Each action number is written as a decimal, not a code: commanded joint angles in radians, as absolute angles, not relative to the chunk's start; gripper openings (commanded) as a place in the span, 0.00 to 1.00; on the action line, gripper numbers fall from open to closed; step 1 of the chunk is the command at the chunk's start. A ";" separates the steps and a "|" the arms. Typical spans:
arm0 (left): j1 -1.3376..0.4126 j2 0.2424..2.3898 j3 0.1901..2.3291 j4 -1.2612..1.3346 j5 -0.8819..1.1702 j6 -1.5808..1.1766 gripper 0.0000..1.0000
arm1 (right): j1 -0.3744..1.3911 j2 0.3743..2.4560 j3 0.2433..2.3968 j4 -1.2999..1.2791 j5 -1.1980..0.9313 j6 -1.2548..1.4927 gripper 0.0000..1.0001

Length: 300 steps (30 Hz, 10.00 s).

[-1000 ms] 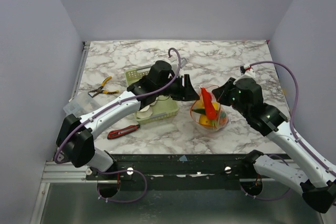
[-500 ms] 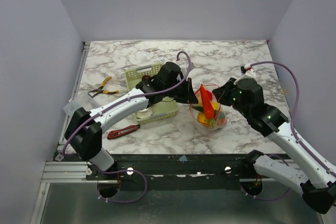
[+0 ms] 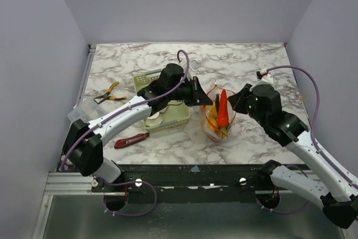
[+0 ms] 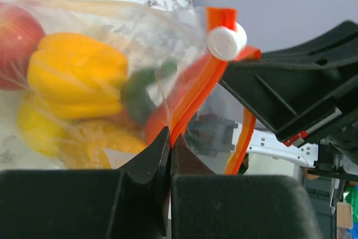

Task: Place the food in the zip-top bag and seal the zipper
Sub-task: Adjust the zipper food storage bag at the center of the board, then zip the zipper food storage bag at the center of the board.

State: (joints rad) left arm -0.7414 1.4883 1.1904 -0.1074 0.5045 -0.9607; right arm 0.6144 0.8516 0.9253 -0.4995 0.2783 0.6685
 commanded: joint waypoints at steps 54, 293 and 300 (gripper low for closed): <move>-0.698 1.623 1.480 -0.384 0.741 -0.667 0.00 | 0.616 1.157 1.284 -0.839 0.133 0.310 0.76; -0.658 1.121 0.754 0.368 0.840 -0.339 0.54 | 0.828 0.976 1.044 -0.476 -0.279 -0.167 0.00; -0.678 1.109 0.650 0.600 0.712 -0.397 0.63 | 0.828 0.965 1.053 -0.474 -0.305 -0.153 0.00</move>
State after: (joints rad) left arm -0.6609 1.1088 0.6716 0.3389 0.8440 -0.3511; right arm 0.8238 0.9916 1.0439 -0.5224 -0.2581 -0.1730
